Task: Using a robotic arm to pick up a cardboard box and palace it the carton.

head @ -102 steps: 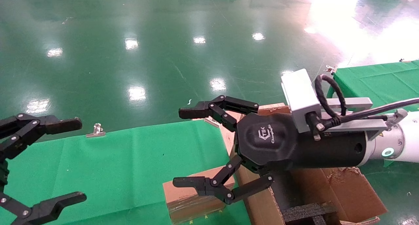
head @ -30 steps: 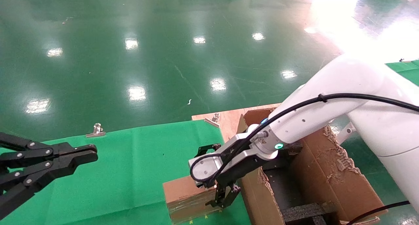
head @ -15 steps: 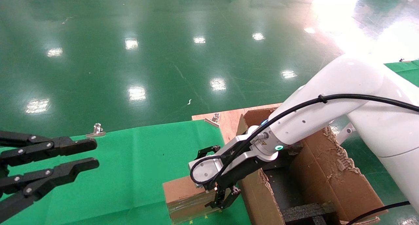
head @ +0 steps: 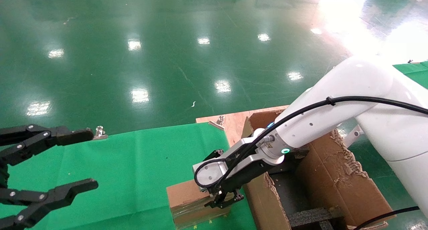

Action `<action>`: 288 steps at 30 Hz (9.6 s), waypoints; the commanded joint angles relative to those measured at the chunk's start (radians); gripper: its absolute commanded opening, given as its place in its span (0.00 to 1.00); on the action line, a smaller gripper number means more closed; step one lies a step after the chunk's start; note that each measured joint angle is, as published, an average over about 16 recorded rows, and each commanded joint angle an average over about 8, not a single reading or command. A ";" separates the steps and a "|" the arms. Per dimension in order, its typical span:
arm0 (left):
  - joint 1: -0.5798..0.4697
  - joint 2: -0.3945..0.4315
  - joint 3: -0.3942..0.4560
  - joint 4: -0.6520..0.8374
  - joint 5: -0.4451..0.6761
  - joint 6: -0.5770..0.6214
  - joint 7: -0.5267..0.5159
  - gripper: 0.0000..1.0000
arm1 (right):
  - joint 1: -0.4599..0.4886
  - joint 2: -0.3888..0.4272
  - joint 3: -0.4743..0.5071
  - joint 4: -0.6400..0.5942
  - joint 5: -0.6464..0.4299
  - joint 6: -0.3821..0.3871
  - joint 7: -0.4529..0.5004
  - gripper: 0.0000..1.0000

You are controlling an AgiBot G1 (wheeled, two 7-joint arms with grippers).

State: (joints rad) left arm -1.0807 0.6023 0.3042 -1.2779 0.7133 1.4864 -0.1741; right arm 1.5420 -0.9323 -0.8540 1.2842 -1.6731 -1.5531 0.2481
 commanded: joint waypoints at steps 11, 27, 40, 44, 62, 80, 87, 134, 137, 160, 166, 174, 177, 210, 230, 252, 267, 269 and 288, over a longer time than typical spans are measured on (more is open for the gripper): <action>0.000 0.000 0.000 0.000 0.000 0.000 0.000 1.00 | -0.001 0.001 0.002 -0.001 0.001 0.001 0.002 0.00; 0.000 0.000 0.001 0.001 0.000 0.000 0.000 1.00 | 0.155 0.025 0.032 -0.141 0.095 -0.025 -0.029 0.00; -0.001 0.000 0.001 0.001 -0.001 0.000 0.001 1.00 | 0.456 0.027 -0.099 -0.373 0.210 -0.039 -0.181 0.00; -0.001 0.000 0.001 0.001 -0.001 0.000 0.001 1.00 | 0.507 0.021 -0.153 -0.438 0.257 -0.040 -0.219 0.00; -0.001 -0.001 0.002 0.001 -0.001 0.000 0.001 1.00 | 0.680 0.156 -0.407 -0.567 0.380 -0.042 -0.290 0.00; -0.001 -0.001 0.003 0.001 -0.002 -0.001 0.002 1.00 | 0.849 0.480 -0.647 -0.530 0.372 -0.035 -0.244 0.00; -0.001 -0.001 0.003 0.001 -0.002 -0.001 0.002 1.00 | 0.861 0.531 -0.685 -0.513 0.382 -0.028 -0.226 0.00; -0.001 -0.001 0.004 0.002 -0.003 -0.001 0.003 1.00 | 0.644 0.677 -0.817 -0.243 0.279 0.381 0.961 0.00; -0.001 -0.001 0.004 0.002 -0.003 -0.001 0.003 1.00 | 0.634 0.688 -0.825 -0.221 0.270 0.393 0.984 0.00; -0.002 -0.002 0.005 0.002 -0.004 -0.002 0.003 1.00 | 0.473 0.670 -0.895 -0.263 0.320 0.535 1.005 0.00; -0.002 -0.002 0.006 0.002 -0.004 -0.002 0.003 1.00 | 0.418 0.627 -0.910 -0.316 0.345 0.583 0.986 0.00; -0.002 -0.002 0.006 0.002 -0.004 -0.002 0.003 1.00 | 0.344 0.542 -0.916 -0.428 0.394 0.625 0.917 0.00; -0.002 -0.002 0.006 0.002 -0.004 -0.002 0.003 1.00 | 0.318 0.511 -0.914 -0.476 0.418 0.630 0.886 0.00; -0.002 -0.003 0.007 0.002 -0.005 -0.003 0.004 1.00 | 0.058 0.193 -0.867 -0.969 0.583 0.645 0.570 0.00; -0.002 -0.003 0.008 0.002 -0.005 -0.003 0.004 1.00 | 0.004 0.122 -0.854 -1.087 0.608 0.637 0.501 1.00; -0.002 -0.003 0.008 0.003 -0.006 -0.003 0.005 1.00 | 0.052 0.128 -0.858 -1.069 0.599 0.618 0.511 1.00; -0.003 -0.003 0.009 0.003 -0.006 -0.003 0.005 1.00 | 0.212 0.164 -0.841 -0.993 0.592 0.622 0.503 1.00; -0.003 -0.003 0.009 0.003 -0.006 -0.003 0.005 1.00 | 0.253 0.172 -0.836 -0.971 0.591 0.618 0.499 1.00; -0.002 -0.003 0.009 0.003 -0.007 -0.004 0.005 1.00 | 0.529 0.284 -0.771 -0.639 0.620 0.547 0.484 1.00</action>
State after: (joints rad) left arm -1.0832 0.5989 0.3134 -1.2752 0.7065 1.4826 -0.1687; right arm 2.0577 -0.6562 -1.6291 0.6251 -1.0561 -1.0029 0.7314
